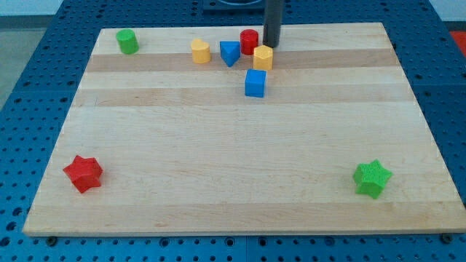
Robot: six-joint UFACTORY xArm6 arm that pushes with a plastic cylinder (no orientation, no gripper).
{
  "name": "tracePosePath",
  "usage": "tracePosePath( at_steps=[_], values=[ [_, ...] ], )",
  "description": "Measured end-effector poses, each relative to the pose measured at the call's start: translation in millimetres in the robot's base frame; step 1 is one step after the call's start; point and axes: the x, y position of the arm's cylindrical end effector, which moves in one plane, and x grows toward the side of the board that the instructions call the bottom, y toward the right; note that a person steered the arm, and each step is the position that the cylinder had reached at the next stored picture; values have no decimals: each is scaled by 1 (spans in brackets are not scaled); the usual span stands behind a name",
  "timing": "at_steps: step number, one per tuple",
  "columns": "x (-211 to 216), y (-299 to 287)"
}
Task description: Push yellow heart to the center
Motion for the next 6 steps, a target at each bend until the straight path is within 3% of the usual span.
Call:
tracePosePath(
  at_steps=[1, 3, 4, 5, 6],
  values=[
    [-36, -42],
    [-11, -138],
    [61, -134],
    [99, -129],
    [90, -126]
  ],
)
